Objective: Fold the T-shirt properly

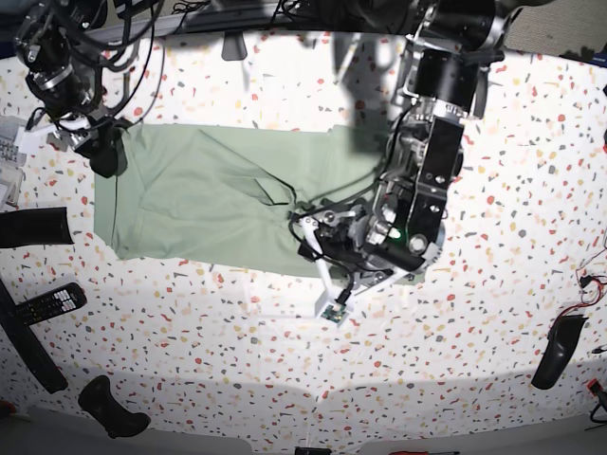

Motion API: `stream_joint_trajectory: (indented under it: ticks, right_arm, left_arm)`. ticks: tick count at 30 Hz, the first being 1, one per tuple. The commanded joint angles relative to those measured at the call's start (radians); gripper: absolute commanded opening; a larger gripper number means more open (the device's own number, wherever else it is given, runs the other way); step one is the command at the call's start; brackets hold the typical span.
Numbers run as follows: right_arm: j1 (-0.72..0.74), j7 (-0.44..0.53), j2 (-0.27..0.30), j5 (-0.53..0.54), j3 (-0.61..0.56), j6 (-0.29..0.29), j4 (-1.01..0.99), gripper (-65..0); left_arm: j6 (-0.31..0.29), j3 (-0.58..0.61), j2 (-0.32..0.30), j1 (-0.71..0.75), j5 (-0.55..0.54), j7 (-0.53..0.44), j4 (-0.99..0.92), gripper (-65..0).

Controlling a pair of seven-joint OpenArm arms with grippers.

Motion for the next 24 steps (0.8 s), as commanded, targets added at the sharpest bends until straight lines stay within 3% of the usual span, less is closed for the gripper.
stream_joint_trajectory:
  ticks: [1, 6, 9, 18, 21, 24]
  right_arm:
    - [-0.003, -0.062, -0.001, -0.013, -0.018, -0.003, 0.002, -18.4]
    - [-0.002, -0.099, -0.006, 0.070, -0.097, -0.003, 0.002, -18.4]
    - [-0.002, -0.099, -0.006, 0.107, -0.131, -0.003, 0.002, -18.4]
    - [0.038, -0.113, -0.006, 0.111, -0.145, -0.003, 0.002, -18.8]
    - [0.059, -0.122, -0.006, 0.110, -0.145, -0.003, 0.002, -26.6]
    - [0.075, -0.122, -0.006, 0.108, -0.145, -0.003, 0.002, -41.4]
  left_arm:
    - [-0.003, 0.001, 0.006, -0.022, -0.004, -0.017, 0.022, -35.1]
    - [-0.003, 0.001, 0.006, -0.021, 0.005, -0.014, 0.022, -35.1]
    - [-0.003, 0.001, 0.002, -0.019, 0.071, 0.010, 0.022, -35.1]
    - [-0.003, 0.001, -0.131, 0.074, 0.045, 0.036, 0.022, -35.1]
    - [-0.003, 0.001, -0.179, 0.134, 0.042, 0.008, 0.022, -35.1]
    - [-0.003, 0.001, -0.208, 0.176, 0.047, -0.079, 0.022, -35.1]
